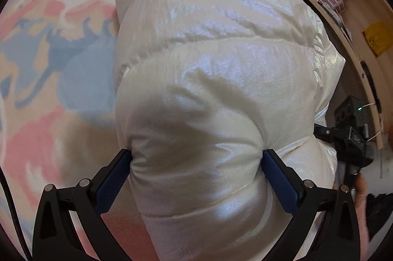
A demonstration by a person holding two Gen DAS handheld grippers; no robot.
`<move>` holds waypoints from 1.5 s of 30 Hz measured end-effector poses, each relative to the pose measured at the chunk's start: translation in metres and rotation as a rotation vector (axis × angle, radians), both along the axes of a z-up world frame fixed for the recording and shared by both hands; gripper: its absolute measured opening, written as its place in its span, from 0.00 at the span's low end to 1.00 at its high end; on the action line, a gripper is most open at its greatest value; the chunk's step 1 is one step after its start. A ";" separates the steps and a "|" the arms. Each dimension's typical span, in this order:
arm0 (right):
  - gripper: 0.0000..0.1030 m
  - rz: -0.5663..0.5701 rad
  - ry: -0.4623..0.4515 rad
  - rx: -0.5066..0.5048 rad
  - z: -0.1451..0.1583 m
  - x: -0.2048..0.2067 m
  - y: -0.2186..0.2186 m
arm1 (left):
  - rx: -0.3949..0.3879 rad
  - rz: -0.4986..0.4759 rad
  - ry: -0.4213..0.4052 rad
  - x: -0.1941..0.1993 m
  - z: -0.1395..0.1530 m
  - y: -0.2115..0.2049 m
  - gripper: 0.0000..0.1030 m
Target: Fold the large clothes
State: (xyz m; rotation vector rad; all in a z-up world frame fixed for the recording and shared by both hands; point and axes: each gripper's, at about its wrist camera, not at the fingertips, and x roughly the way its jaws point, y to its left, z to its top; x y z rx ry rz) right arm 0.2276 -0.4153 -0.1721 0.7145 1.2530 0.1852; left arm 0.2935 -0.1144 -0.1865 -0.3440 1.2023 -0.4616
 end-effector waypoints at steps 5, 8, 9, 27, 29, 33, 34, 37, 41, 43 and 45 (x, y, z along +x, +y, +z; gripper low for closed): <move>1.00 -0.016 0.001 0.131 -0.019 -0.001 -0.008 | -0.106 0.008 0.073 0.005 -0.010 0.008 1.00; 1.00 -0.014 -0.022 0.153 -0.022 -0.004 -0.009 | -0.138 0.008 0.076 0.006 -0.013 0.009 1.00; 1.00 -0.013 -0.030 0.154 -0.022 -0.005 -0.009 | -0.148 0.009 0.072 0.005 -0.014 0.009 1.00; 0.58 0.055 -0.284 0.147 0.013 -0.056 0.055 | -0.044 0.059 -0.162 -0.038 0.029 0.001 0.93; 0.57 0.062 -0.314 0.169 0.017 -0.064 0.064 | -0.018 0.053 -0.173 -0.046 0.036 0.007 0.92; 0.56 0.076 -0.349 0.200 0.024 -0.074 0.083 | 0.014 0.056 -0.183 -0.055 0.054 0.018 0.92; 0.56 0.082 -0.360 0.209 0.027 -0.078 0.090 | 0.017 0.059 -0.187 -0.058 0.059 0.023 0.92; 0.56 0.097 -0.386 0.221 0.036 -0.085 0.101 | 0.026 0.067 -0.195 -0.067 0.076 0.039 0.92; 0.56 0.117 -0.413 0.228 0.051 -0.091 0.120 | 0.028 0.074 -0.213 -0.083 0.092 0.069 0.92; 0.56 0.128 -0.422 0.227 0.058 -0.092 0.129 | 0.027 0.081 -0.225 -0.089 0.102 0.078 0.92; 0.56 0.141 -0.433 0.226 0.068 -0.093 0.140 | 0.023 0.093 -0.235 -0.094 0.112 0.092 0.92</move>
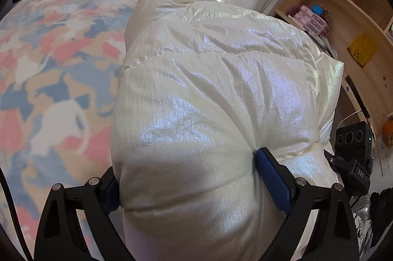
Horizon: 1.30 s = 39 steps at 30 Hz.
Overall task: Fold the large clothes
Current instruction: 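Lift the jacket bundle with both tools and carry it toward the pillows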
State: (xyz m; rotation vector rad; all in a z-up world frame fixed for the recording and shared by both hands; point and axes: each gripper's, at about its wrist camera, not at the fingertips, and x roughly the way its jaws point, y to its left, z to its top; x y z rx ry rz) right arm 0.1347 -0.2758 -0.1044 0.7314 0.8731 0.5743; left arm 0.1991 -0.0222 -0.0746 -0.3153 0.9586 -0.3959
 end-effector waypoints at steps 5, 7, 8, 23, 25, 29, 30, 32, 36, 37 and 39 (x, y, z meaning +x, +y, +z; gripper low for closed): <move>0.56 0.034 -0.030 -0.015 0.025 0.012 0.032 | -0.011 0.028 -0.019 -0.002 0.020 0.045 0.92; 0.56 0.048 -0.044 -0.020 0.033 0.020 0.045 | -0.011 0.043 -0.032 0.002 0.032 0.061 0.91; 0.56 0.057 -0.052 -0.021 0.039 0.025 0.054 | -0.008 0.052 -0.041 0.004 0.039 0.072 0.91; 0.56 0.151 -0.128 0.043 0.052 0.181 0.191 | 0.091 0.146 -0.142 0.111 0.087 0.227 0.91; 0.56 0.155 -0.124 0.061 0.042 0.204 0.202 | 0.110 0.152 -0.153 0.131 0.084 0.242 0.90; 0.56 0.150 -0.125 0.078 0.021 0.247 0.229 | 0.116 0.160 -0.167 0.171 0.062 0.273 0.90; 0.56 0.145 -0.125 0.079 0.015 0.258 0.235 | 0.112 0.159 -0.170 0.182 0.056 0.282 0.90; 0.56 0.137 -0.127 0.076 0.005 0.274 0.244 | 0.108 0.156 -0.170 0.199 0.041 0.295 0.90; 0.56 0.123 -0.112 0.071 -0.019 0.301 0.262 | 0.101 0.153 -0.162 0.226 0.014 0.315 0.89; 0.56 0.120 -0.107 0.069 -0.024 0.305 0.266 | 0.097 0.152 -0.158 0.233 0.006 0.320 0.89; 0.56 0.113 -0.094 0.073 -0.038 0.313 0.274 | 0.092 0.158 -0.147 0.246 -0.010 0.329 0.89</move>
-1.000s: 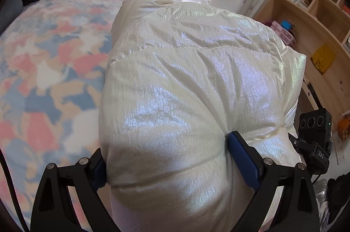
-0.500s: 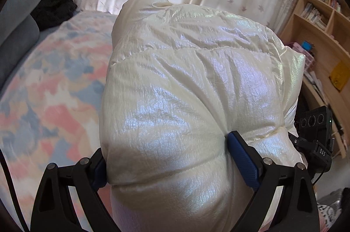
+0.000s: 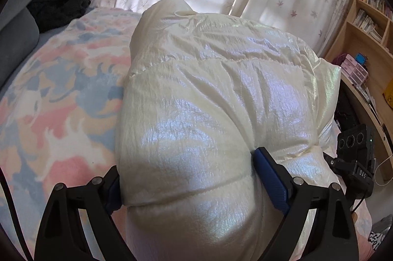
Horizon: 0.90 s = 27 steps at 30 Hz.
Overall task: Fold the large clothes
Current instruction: 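Lift the jacket bundle with both tools and carry it toward the pillows, then lower the bundle onto the bed and open both tools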
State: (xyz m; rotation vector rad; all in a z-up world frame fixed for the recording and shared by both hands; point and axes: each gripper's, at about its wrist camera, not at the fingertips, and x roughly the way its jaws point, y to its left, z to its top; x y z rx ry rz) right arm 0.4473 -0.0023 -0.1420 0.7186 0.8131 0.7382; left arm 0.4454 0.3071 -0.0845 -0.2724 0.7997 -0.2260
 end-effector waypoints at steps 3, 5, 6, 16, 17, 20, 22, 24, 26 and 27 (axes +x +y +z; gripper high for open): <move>0.56 -0.013 0.026 -0.009 -0.025 0.010 0.007 | -0.002 0.018 0.022 0.012 -0.027 0.009 0.88; 0.56 -0.020 0.036 -0.017 -0.040 0.012 0.012 | -0.007 0.036 0.024 0.015 -0.043 0.013 0.88; 0.56 -0.021 0.040 -0.022 -0.043 0.010 0.014 | -0.017 0.044 0.022 0.015 -0.050 0.016 0.89; 0.56 -0.086 0.007 -0.066 -0.053 0.000 0.024 | -0.042 0.077 0.015 0.015 -0.067 0.021 0.93; 0.56 -0.094 0.006 -0.076 -0.053 -0.002 0.025 | -0.038 0.077 0.014 0.015 -0.068 0.021 0.95; 0.56 -0.107 0.016 -0.089 -0.054 -0.008 0.030 | -0.026 0.088 0.011 0.011 -0.071 0.021 0.97; 0.56 -0.111 0.033 -0.088 -0.051 -0.008 0.036 | -0.034 0.101 0.012 0.008 -0.070 0.020 0.95; 0.56 -0.102 0.052 -0.080 -0.047 -0.009 0.042 | -0.024 0.104 0.006 0.004 -0.067 0.019 0.95; 0.54 -0.083 0.058 -0.073 -0.042 -0.010 0.045 | -0.020 0.100 0.005 0.000 -0.063 0.017 0.93; 0.54 -0.073 0.071 -0.061 -0.040 -0.011 0.044 | -0.019 0.099 0.009 -0.002 -0.060 0.016 0.93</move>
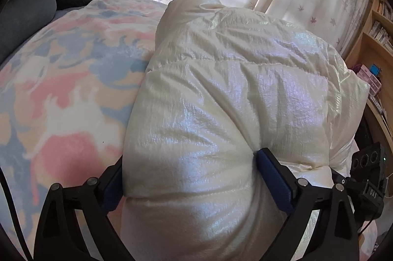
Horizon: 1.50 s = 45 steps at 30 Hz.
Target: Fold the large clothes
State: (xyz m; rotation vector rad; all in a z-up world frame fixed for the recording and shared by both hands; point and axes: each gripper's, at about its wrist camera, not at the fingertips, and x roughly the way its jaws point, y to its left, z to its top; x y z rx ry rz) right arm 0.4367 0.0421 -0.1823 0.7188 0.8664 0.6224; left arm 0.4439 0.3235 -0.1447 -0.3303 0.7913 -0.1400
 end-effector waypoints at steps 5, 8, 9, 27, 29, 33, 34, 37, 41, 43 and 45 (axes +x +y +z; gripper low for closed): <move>0.52 0.042 0.024 0.034 0.006 -0.007 0.000 | -0.007 0.001 0.022 -0.010 -0.001 0.008 0.93; 0.57 0.051 0.045 0.003 -0.001 -0.004 0.002 | 0.006 0.029 0.032 -0.014 -0.007 0.012 0.95; 0.59 0.051 0.058 -0.003 -0.004 -0.002 0.002 | 0.007 0.038 0.033 -0.015 -0.007 0.013 0.95; 0.74 -0.017 0.037 -0.234 0.081 -0.113 -0.052 | 0.249 0.082 0.006 -0.126 0.096 -0.051 0.94; 0.74 -0.014 0.023 -0.242 0.095 -0.143 -0.057 | 0.258 0.071 0.000 -0.145 0.107 -0.067 0.94; 0.74 -0.006 0.008 -0.313 0.118 -0.192 -0.061 | 0.261 0.074 -0.034 -0.196 0.125 -0.105 0.94; 0.74 -0.004 0.002 -0.330 0.122 -0.202 -0.062 | 0.267 0.074 -0.044 -0.207 0.125 -0.112 0.94; 0.77 -0.006 -0.027 -0.366 0.136 -0.235 -0.066 | 0.291 0.075 -0.054 -0.241 0.123 -0.137 0.95; 0.81 -0.031 -0.064 -0.419 0.148 -0.276 -0.075 | 0.287 0.097 -0.059 -0.283 0.115 -0.164 0.95; 0.81 -0.044 -0.070 -0.435 0.151 -0.290 -0.079 | 0.282 0.107 -0.054 -0.301 0.110 -0.175 0.95; 0.82 -0.053 -0.068 -0.452 0.151 -0.304 -0.084 | 0.279 0.118 -0.039 -0.314 0.106 -0.184 0.94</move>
